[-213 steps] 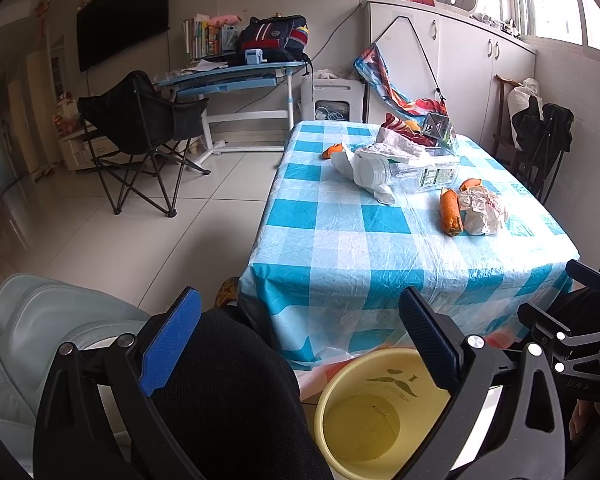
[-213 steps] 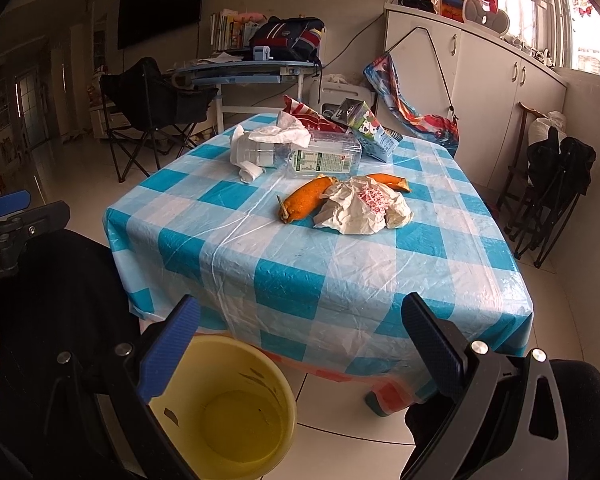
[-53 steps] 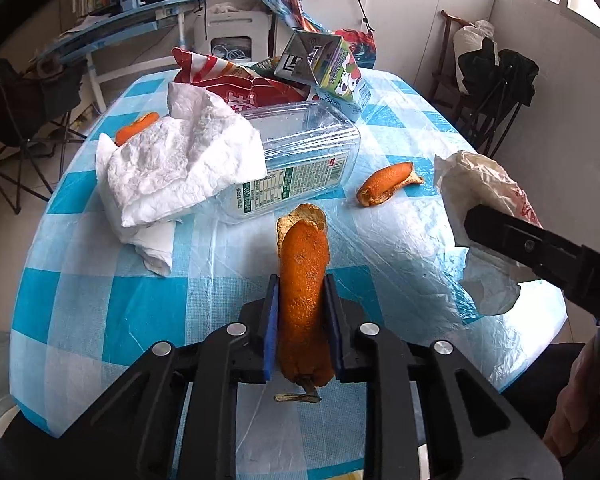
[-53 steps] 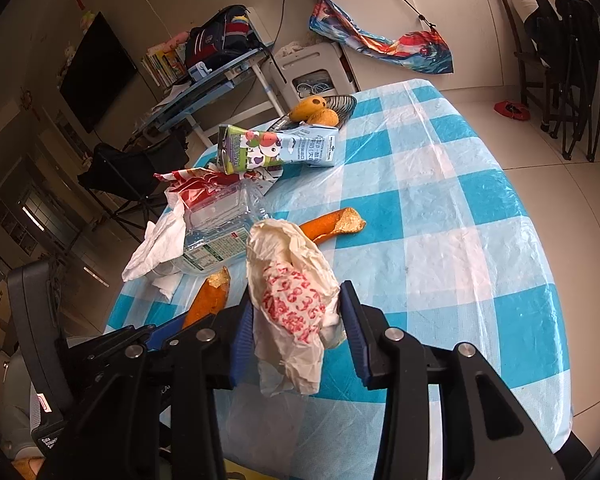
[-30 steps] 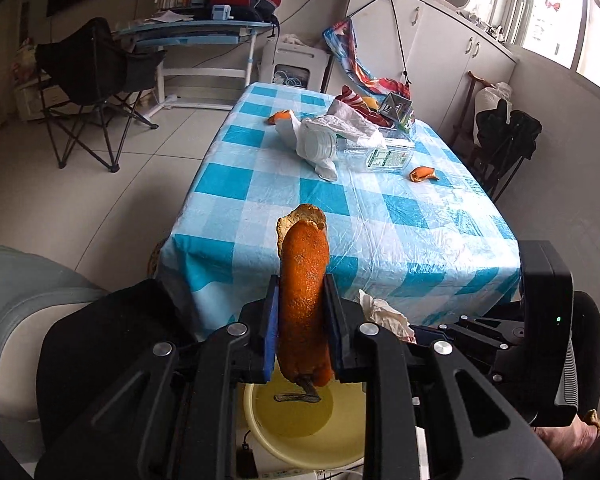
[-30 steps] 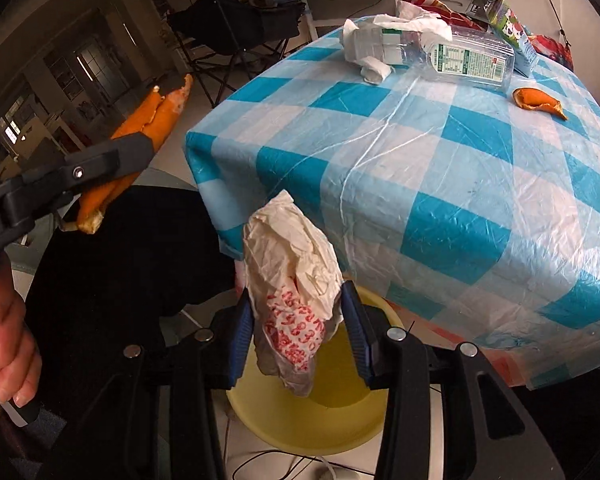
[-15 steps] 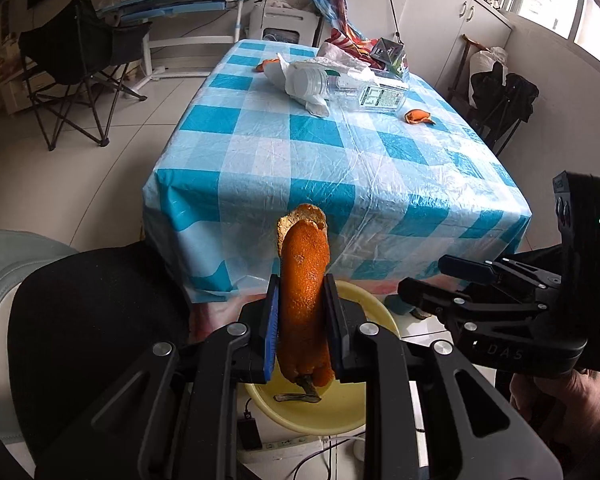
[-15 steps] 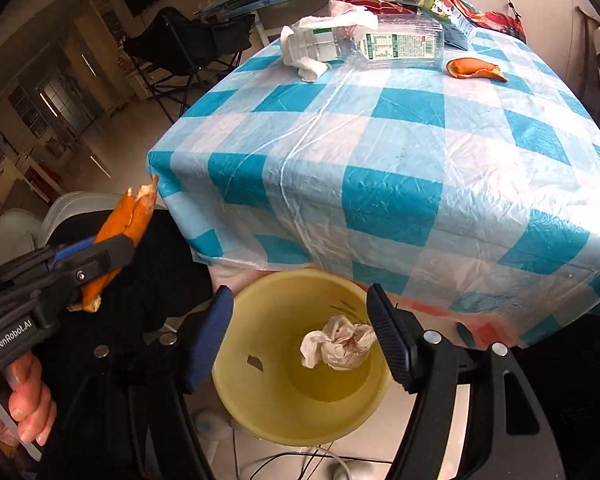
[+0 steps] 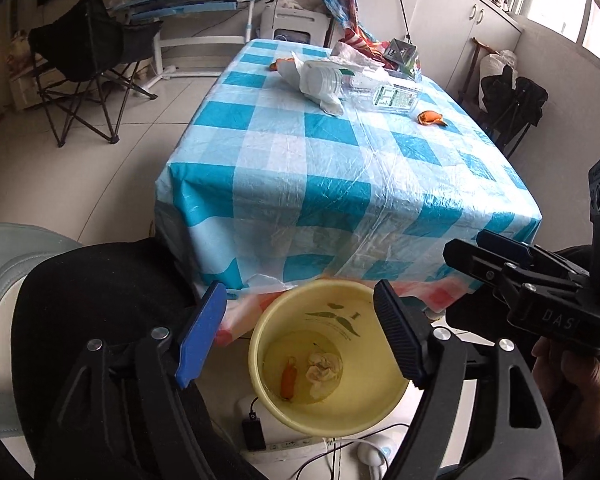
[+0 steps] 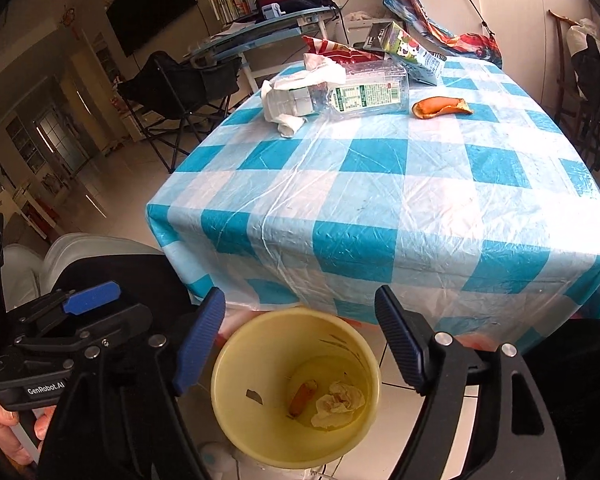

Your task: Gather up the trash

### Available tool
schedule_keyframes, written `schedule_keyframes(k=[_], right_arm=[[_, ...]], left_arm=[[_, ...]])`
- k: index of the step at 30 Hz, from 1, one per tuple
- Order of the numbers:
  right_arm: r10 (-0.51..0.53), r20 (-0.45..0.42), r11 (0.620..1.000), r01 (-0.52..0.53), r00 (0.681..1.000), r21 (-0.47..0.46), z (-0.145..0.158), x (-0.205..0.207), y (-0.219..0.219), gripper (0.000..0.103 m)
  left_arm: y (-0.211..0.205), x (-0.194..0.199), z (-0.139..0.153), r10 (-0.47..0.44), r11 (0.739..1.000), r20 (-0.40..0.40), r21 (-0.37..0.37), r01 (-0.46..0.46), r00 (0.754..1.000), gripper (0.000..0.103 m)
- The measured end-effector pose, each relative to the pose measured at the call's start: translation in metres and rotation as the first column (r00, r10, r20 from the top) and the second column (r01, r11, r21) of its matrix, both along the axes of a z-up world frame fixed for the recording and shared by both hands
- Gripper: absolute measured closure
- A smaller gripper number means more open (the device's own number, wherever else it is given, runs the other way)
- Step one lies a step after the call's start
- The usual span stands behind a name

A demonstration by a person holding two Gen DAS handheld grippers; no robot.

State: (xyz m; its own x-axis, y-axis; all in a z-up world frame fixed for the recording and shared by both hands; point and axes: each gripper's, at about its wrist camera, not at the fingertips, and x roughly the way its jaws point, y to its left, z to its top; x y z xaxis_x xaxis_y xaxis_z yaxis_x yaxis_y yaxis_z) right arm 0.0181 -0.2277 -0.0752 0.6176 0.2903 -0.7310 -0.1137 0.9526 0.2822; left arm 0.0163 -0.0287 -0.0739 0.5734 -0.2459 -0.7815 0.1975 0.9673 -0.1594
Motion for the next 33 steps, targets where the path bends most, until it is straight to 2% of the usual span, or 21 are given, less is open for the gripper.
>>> schedule_keyframes(k=[5,9,21,33], right_arm=[[0.002,0.004,1.0,-0.002,1.0,-0.017,-0.002,-0.001,0.001,0.028],[0.013,0.009,0.999,-0.012,1.0,-0.037,-0.002,-0.001,0.006,0.028],[0.037,0.022,0.997,-0.036,0.999,-0.071,-0.003,-0.001,0.014,0.028],[0.038,0.026,0.996,-0.036,0.999,-0.076,-0.003,-0.001,0.015,0.028]], left_arm=[[0.019,0.001,0.009,0.105,0.994,0.07,-0.036,-0.102,0.992,0.026],[0.025,0.001,0.013,0.139,0.99,0.099,-0.042,-0.136,0.985,0.025],[0.033,0.0,0.015,0.19,0.982,0.13,-0.046,-0.186,0.973,0.024],[0.032,0.001,0.014,0.193,0.981,0.13,-0.037,-0.19,0.973,0.024]])
